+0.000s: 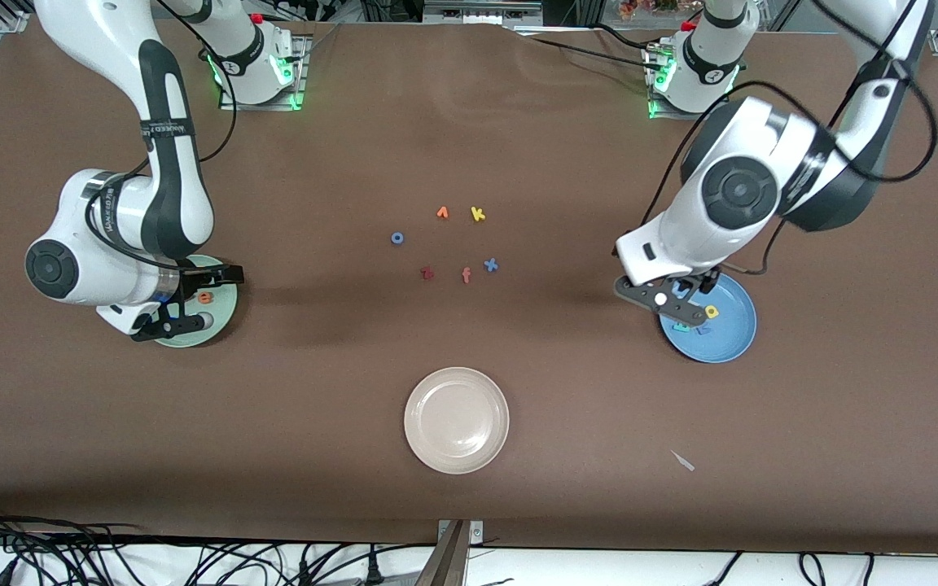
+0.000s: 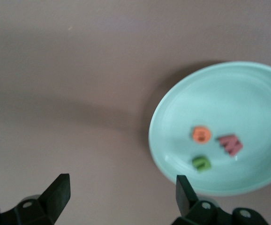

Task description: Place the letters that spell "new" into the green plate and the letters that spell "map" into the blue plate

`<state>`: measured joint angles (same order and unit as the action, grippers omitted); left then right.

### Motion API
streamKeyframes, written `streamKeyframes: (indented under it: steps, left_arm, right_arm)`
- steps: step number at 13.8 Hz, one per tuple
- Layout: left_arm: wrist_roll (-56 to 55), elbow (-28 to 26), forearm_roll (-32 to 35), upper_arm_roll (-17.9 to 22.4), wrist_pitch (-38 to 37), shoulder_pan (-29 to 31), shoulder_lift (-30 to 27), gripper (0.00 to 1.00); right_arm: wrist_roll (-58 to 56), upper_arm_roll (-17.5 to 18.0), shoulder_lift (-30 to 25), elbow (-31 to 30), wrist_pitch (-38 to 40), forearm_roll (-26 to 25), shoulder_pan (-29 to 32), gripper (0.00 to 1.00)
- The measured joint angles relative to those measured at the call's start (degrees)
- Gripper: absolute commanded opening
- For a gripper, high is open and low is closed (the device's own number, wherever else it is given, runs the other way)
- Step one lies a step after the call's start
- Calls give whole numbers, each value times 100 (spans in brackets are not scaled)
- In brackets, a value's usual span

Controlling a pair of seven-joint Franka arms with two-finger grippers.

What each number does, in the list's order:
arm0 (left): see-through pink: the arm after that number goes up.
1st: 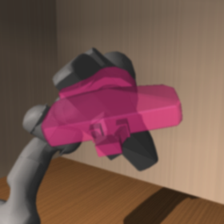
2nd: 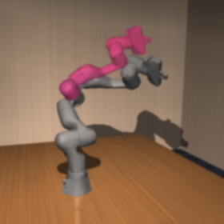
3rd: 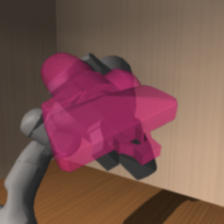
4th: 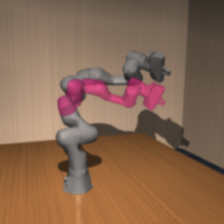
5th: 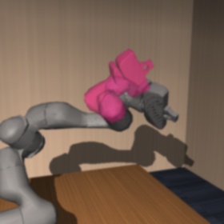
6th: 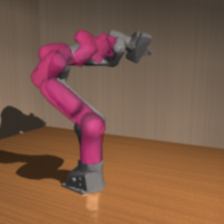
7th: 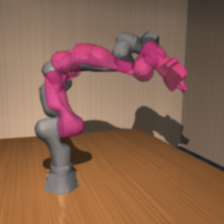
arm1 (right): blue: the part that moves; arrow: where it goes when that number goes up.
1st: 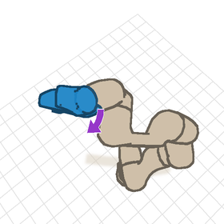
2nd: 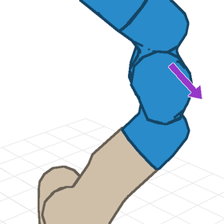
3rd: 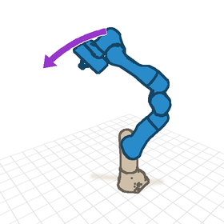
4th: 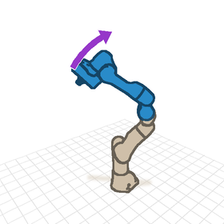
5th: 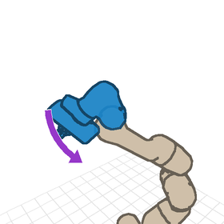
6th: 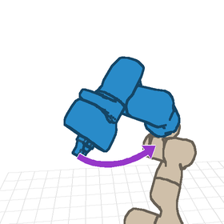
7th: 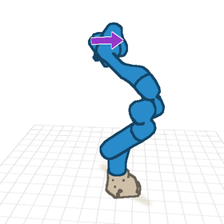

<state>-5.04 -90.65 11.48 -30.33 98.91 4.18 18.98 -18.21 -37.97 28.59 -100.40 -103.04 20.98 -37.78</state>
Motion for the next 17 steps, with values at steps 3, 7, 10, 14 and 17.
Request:
streamKeyframes:
  steps: [3, 7, 10, 14, 17]
  left_arm:
    - [-47, 23, -55, -26, -318, -37, -772, 100]
    - [-109, 54, -289, 108, -328, 242, -876, 100]
    - [-109, 369, -354, 195, -326, 563, -890, 100]
    - [-130, 474, -356, 203, -326, 610, -890, 100]
    - [-143, 684, -357, 285, -319, 927, -865, 100]
  right_arm:
    - [790, 222, -228, 677, 808, -523, -9, 100]
    - [2069, 2274, -1541, 525, 956, -1973, 1040, 100]
    - [2108, 2696, -2663, 427, 1204, -2304, 1710, 100]
    - [2073, 2692, -3335, 503, 1559, -2387, 2200, 100]
    - [1974, 2682, -3249, 516, 1627, -2376, 2467, 100]
